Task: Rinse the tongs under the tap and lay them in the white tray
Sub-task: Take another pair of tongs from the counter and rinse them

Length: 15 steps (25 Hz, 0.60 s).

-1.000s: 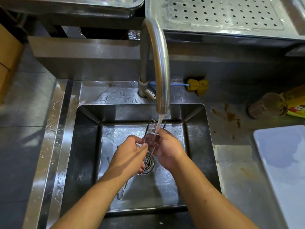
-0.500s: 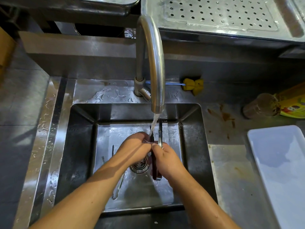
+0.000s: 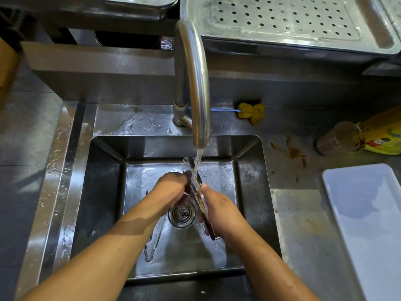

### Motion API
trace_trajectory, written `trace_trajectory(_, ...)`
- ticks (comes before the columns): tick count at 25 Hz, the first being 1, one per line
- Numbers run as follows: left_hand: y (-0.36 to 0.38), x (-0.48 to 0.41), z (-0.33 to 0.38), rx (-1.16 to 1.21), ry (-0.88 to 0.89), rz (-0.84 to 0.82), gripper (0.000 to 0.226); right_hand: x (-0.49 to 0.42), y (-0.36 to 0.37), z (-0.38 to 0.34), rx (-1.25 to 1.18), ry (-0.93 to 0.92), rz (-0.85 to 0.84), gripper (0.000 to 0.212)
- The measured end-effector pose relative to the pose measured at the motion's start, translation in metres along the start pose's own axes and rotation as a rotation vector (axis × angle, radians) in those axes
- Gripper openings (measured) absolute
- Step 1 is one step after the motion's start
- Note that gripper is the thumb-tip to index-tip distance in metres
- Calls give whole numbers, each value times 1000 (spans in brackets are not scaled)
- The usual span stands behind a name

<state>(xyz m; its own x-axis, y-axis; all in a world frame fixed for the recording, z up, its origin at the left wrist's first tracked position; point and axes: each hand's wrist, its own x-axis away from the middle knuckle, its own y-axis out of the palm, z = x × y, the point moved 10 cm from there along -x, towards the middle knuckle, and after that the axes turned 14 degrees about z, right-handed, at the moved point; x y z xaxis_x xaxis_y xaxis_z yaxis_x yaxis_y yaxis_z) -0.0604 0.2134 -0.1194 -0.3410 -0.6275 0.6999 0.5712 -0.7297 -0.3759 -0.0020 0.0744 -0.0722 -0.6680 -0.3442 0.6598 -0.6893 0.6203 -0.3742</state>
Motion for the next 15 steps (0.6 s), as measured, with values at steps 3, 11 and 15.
trace_trajectory(3,23,20,3,10,63,-250,14,-8,-6,-2,-74,32,45,55)
trace_trajectory(11,34,32,12,101,64,-407,25,-13,-7,-1,-215,114,50,51)
trace_trajectory(15,47,38,-2,455,-136,-558,60,-18,0,-2,-282,124,-19,44)
